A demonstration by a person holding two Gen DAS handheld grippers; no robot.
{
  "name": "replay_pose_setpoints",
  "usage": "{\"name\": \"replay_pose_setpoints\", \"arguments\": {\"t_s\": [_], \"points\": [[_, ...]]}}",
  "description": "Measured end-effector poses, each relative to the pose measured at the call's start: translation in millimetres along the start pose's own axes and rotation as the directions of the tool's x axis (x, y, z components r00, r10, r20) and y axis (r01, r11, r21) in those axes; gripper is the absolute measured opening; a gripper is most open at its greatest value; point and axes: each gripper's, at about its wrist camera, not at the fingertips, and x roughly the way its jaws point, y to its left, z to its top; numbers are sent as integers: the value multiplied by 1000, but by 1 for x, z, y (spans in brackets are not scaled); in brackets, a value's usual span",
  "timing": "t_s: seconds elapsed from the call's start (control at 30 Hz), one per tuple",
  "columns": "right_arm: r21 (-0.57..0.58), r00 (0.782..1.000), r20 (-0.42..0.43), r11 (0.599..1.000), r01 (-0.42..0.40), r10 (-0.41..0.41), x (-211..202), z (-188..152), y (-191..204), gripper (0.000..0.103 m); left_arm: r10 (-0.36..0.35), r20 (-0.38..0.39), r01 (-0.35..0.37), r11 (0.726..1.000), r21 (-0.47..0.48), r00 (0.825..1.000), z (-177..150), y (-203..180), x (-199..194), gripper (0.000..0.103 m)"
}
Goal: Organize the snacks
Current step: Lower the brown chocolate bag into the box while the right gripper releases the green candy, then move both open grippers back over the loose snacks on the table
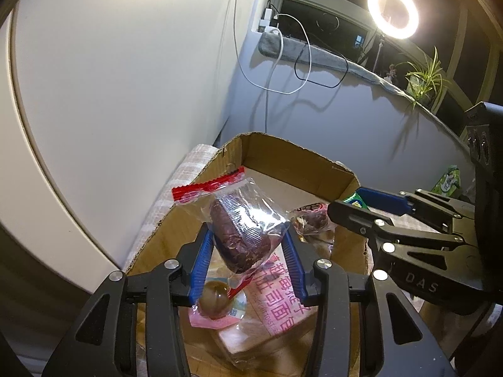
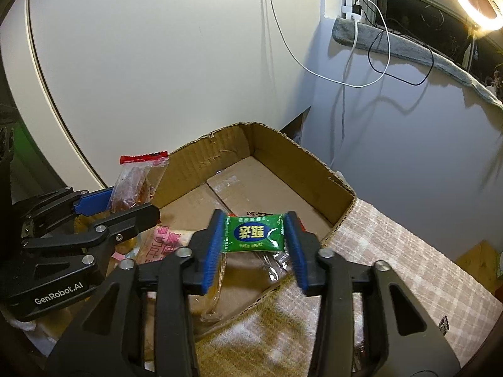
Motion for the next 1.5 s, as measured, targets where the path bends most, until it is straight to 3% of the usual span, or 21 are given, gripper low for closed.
{"name": "replay_pose_setpoints", "arguments": {"t_s": [0.03, 0.13, 0.3, 0.4, 0.6, 1.17, 1.5], "points": [[0, 1000, 2, 1000, 4, -4, 0, 0, 0, 56, 0, 2, 0, 1000, 0, 1000, 0, 0, -1, 43], [4, 1000, 12, 1000, 10, -10, -3, 1, 0, 63, -2, 2, 2, 1000, 1, 1000, 0, 0, -1, 44], [5, 999, 24, 1000, 23, -23, -8, 2, -1, 69, 6, 9, -6, 1000, 10, 1000, 0, -1, -4, 48], [6, 999, 33, 999, 32, -32, -12, 2, -2, 74, 15, 23, -15, 1000, 17, 1000, 0, -1, -7, 62], [15, 998, 50, 999, 46, -46, -20, 1, -3, 81, 23, 40, -23, 1000, 18, 999, 1, 0, -13, 63], [24, 993, 104, 998, 58, -60, -72, -14, -4, 82, 4, 125, -13, 998, 66, 992, -9, -24, -62, 63], [36, 982, 138, 991, 127, -131, -118, -39, -9, 82, -38, 121, 25, 994, 104, 992, -23, -55, -77, 63]]}}
